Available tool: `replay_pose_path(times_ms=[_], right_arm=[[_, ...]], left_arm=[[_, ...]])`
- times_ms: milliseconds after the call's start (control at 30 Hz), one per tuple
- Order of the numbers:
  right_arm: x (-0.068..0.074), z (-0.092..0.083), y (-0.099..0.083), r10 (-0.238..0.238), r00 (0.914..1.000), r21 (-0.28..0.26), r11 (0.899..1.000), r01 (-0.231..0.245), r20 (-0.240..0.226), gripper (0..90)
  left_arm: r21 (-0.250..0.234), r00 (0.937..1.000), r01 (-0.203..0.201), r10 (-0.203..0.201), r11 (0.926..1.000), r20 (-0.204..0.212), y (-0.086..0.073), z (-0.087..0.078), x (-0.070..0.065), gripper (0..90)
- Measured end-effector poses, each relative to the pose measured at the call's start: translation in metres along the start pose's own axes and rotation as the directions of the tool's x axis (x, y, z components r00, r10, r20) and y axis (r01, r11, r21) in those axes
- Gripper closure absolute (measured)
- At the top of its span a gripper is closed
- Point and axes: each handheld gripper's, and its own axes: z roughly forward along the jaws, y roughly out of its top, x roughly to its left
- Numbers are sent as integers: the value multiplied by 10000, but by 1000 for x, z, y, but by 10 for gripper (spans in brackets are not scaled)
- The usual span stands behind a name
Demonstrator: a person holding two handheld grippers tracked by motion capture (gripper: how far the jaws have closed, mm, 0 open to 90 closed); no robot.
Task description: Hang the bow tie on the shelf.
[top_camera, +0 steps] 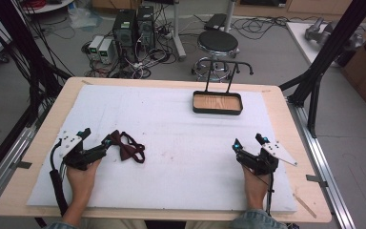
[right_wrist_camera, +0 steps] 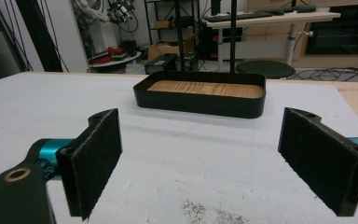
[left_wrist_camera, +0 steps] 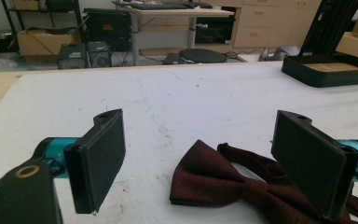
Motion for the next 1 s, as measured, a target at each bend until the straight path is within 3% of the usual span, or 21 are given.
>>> replay_pose_path(times_ms=[1000], right_arm=[[0,0,0,-129,9999,6,9999,129,46,127]], left_arm=[[351,10000,6,-3,9994,-63,-1,2,-4,209]])
